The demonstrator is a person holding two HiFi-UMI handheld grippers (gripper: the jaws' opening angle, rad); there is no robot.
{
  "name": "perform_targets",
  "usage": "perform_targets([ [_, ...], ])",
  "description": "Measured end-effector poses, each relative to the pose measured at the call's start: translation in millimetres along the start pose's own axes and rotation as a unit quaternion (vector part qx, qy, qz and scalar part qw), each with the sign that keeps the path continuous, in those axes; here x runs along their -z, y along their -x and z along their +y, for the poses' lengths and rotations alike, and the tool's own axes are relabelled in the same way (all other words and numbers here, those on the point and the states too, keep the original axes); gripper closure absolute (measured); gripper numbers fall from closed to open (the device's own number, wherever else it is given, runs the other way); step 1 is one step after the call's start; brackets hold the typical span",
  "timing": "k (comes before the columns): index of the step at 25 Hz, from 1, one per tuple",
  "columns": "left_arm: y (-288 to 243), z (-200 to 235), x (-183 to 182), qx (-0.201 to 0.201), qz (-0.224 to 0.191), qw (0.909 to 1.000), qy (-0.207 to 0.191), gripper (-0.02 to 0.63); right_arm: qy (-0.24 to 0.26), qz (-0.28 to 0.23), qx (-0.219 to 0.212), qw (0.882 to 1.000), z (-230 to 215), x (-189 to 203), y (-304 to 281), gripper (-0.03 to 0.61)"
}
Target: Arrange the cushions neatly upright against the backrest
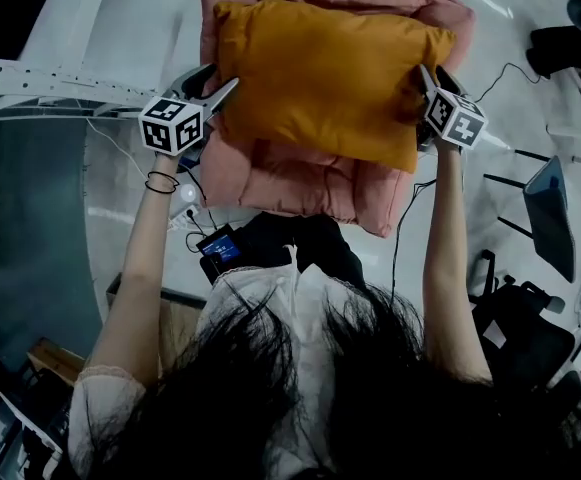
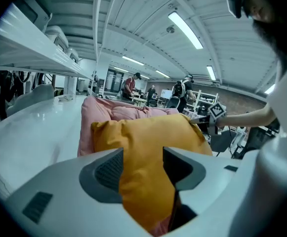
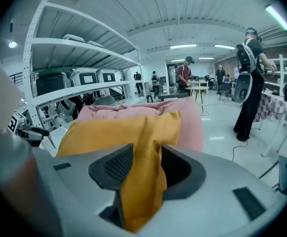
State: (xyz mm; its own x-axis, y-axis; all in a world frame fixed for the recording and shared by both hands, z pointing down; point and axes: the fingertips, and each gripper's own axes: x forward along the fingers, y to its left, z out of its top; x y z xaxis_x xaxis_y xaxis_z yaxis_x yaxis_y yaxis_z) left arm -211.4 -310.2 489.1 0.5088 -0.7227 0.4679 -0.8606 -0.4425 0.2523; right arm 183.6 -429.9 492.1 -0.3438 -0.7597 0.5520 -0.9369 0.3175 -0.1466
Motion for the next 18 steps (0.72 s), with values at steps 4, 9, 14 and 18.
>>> perform_targets([
  [4, 11, -40, 31, 0.035, 0.029, 0.9988, -0.016, 0.371, 0.024, 0.0, 0.015, 1.0, 5, 8, 25, 0.401],
  [9, 18, -86, 67, 0.082, 0.065, 0.9934, -0.046, 0.371, 0.029, -0.026, 0.01, 0.999, 27, 28, 67, 0.4],
  [14, 21, -125, 98, 0.122, 0.079, 0.9874, -0.062, 0.373, -0.001, -0.026, -0.018, 1.0, 66, 97, 110, 0.399],
  [18, 15, -149, 132, 0.15, 0.098, 0.9813, -0.07, 0.372, -0.036, 0.0, -0.041, 0.999, 104, 175, 127, 0.4],
])
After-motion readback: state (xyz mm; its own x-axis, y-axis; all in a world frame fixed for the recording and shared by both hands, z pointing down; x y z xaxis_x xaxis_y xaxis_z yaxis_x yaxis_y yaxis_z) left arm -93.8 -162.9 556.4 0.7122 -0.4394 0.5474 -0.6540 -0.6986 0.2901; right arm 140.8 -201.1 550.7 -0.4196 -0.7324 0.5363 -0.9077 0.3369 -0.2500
